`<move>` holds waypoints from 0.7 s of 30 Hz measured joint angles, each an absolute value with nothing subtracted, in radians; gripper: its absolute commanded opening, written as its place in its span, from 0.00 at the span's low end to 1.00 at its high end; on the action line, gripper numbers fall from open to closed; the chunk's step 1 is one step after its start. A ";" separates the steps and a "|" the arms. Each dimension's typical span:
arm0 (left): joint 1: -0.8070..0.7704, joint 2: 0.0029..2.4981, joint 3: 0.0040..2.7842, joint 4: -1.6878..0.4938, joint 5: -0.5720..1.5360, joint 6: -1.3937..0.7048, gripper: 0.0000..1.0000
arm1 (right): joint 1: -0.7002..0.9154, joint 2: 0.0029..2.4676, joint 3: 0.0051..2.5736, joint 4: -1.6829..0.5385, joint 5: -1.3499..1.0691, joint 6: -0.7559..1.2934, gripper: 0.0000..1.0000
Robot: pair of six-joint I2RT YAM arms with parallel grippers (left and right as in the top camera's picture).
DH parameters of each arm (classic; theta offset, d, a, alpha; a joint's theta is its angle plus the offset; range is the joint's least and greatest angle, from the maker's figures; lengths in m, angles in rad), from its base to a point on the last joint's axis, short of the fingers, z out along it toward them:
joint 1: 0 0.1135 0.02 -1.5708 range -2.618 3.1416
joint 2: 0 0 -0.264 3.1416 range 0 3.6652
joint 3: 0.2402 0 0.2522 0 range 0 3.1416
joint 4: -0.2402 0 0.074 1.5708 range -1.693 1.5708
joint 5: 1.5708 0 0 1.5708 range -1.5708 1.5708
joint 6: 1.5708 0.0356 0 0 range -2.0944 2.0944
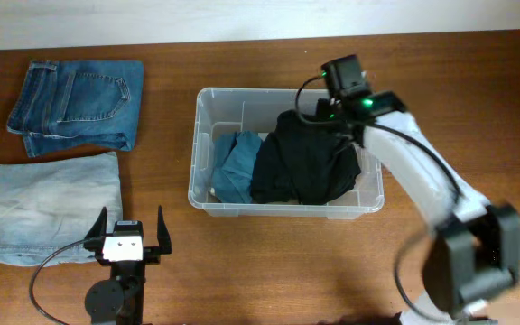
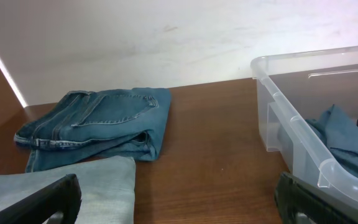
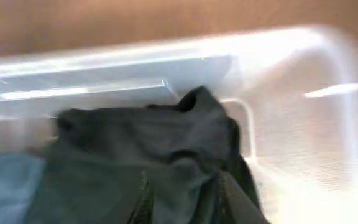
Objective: Pack container
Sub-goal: 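Open the right gripper and withdraw it to the right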
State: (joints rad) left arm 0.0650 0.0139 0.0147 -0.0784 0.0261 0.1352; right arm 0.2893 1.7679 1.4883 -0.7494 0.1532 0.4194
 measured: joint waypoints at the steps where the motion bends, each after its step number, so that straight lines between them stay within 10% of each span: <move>1: 0.065 0.014 0.015 -0.078 0.027 0.135 0.99 | 0.289 1.730 1.489 -0.762 0.161 0.421 0.44; 9: 0.065 0.014 0.015 -0.078 0.026 0.135 0.99 | 0.245 1.446 1.489 -0.961 0.251 0.424 1.00; 21: 0.065 0.014 0.015 -0.078 0.026 0.135 0.99 | -0.353 1.294 1.489 -1.298 0.279 0.527 0.99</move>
